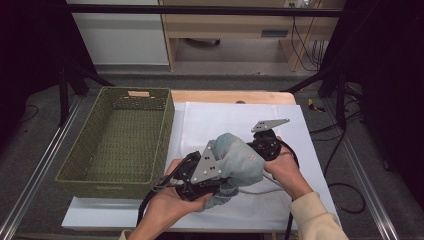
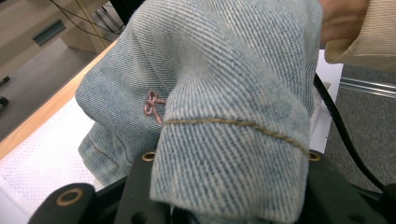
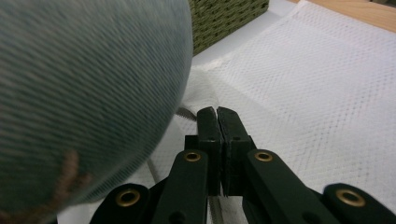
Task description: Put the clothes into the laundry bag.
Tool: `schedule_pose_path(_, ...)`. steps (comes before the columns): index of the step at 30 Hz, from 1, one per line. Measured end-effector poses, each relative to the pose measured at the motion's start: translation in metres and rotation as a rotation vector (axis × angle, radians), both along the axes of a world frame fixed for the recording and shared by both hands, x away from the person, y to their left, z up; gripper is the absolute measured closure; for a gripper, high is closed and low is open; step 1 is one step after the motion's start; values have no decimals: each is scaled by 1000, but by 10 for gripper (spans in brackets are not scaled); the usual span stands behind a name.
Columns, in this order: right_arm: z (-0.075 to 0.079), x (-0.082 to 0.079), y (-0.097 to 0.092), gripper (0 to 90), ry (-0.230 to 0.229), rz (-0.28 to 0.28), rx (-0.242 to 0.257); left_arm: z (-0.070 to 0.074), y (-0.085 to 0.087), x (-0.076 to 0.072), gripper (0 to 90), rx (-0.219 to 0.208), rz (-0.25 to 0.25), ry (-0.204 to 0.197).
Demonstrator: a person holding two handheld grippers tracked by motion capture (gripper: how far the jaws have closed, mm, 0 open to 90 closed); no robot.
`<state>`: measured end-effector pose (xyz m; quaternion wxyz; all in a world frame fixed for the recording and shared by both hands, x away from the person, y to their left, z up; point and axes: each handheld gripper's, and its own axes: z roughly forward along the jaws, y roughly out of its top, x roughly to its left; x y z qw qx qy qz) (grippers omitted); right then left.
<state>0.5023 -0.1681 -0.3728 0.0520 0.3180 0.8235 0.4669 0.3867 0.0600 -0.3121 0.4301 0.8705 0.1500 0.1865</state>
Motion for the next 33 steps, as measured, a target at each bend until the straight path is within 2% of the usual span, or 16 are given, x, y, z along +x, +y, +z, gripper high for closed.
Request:
schedule_pose_path(5, 0, 0, -2, 891, -5, -10, 4, -2, -5, 0, 623, 1, -14, 6)
schedule_pose_path(9, 1, 1, -2, 891, -6, -8, 11, 1, -11, -5, 623, -18, -31, 8)
schedule_pose_path(20, 0, 3, -4, 891, 3, -9, 14, -1, -18, -3, 622, -26, -34, 19)
schedule_pose_path(28, -3, 3, -3, 891, 1, -6, -6, -13, -18, -1, 622, -27, -37, 36)
schedule_pose_path(33, -3, 4, -1, 891, -6, 4, -8, -15, -9, -6, 622, -31, -39, 35)
